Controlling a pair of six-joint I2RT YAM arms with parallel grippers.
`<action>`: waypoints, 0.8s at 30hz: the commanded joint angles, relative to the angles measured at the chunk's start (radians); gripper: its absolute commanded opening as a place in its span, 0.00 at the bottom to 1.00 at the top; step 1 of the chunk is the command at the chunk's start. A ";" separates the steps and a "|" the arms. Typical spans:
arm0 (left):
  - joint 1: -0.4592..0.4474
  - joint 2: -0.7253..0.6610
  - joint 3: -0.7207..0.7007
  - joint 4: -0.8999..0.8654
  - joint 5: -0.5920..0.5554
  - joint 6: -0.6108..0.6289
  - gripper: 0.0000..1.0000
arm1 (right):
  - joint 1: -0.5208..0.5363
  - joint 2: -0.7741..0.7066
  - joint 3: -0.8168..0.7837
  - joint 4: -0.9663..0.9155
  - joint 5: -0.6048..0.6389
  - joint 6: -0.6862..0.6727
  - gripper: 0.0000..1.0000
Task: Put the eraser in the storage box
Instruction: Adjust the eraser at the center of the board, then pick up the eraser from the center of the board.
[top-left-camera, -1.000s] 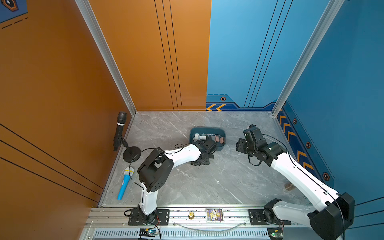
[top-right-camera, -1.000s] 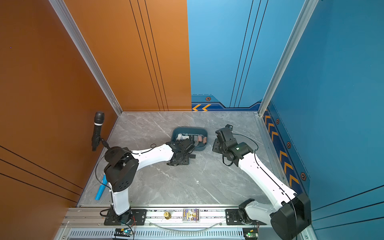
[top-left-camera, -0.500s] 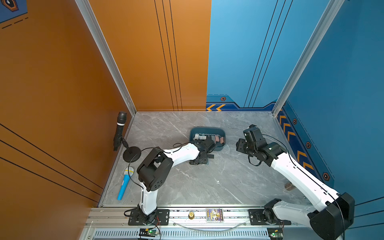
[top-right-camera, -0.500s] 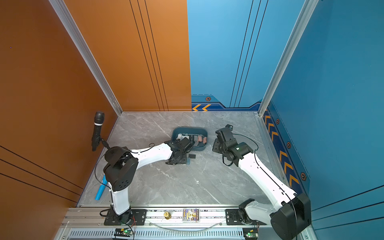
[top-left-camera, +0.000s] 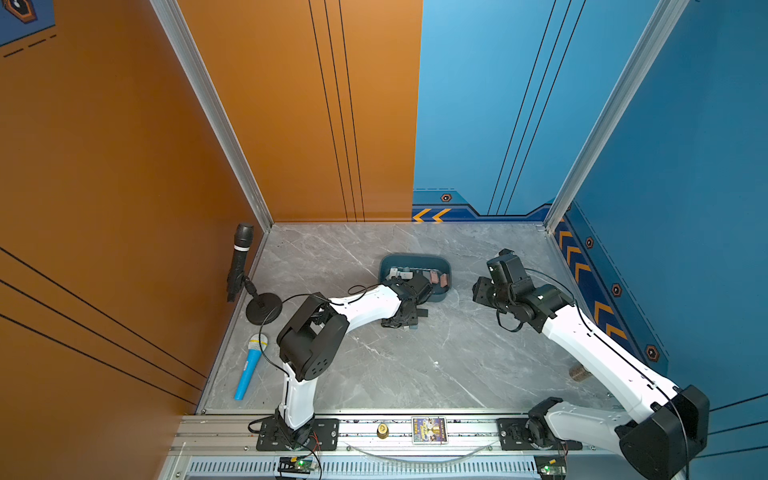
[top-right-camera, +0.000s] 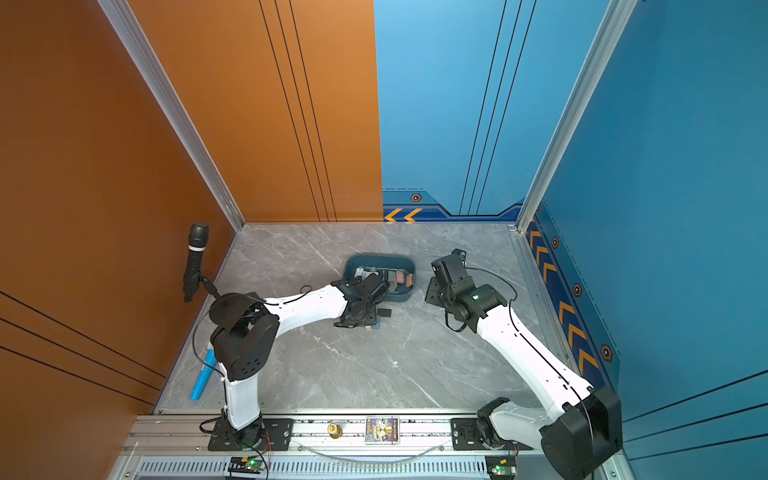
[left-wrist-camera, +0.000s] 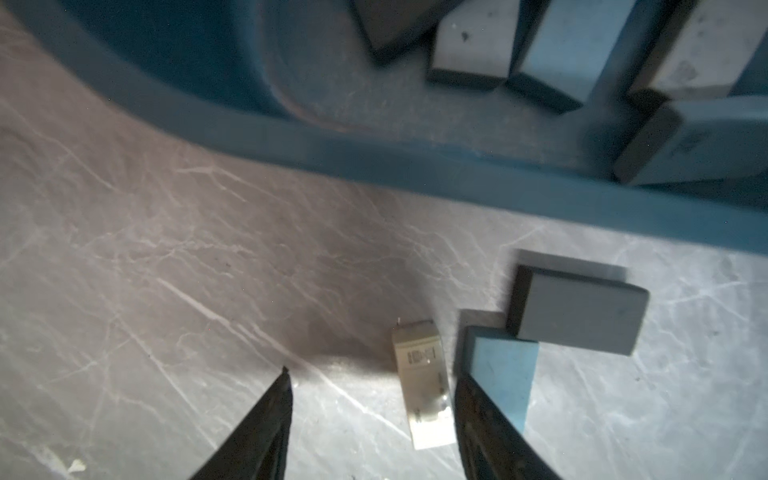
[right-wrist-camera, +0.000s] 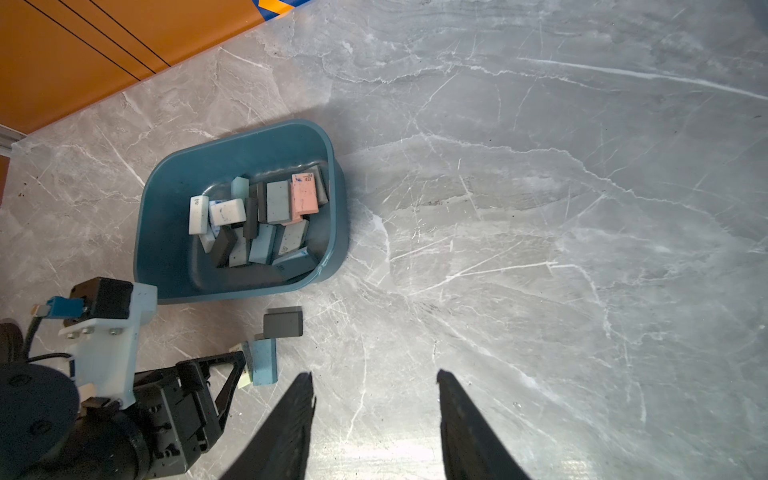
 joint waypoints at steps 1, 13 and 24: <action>0.009 0.026 0.006 -0.009 0.019 -0.022 0.63 | -0.004 -0.016 -0.015 -0.022 0.008 0.012 0.50; 0.028 -0.003 -0.063 -0.008 0.010 -0.023 0.54 | -0.009 -0.027 -0.024 -0.024 0.010 0.018 0.50; 0.040 -0.032 -0.110 -0.008 0.010 -0.012 0.34 | -0.007 -0.027 -0.029 -0.020 0.007 0.023 0.50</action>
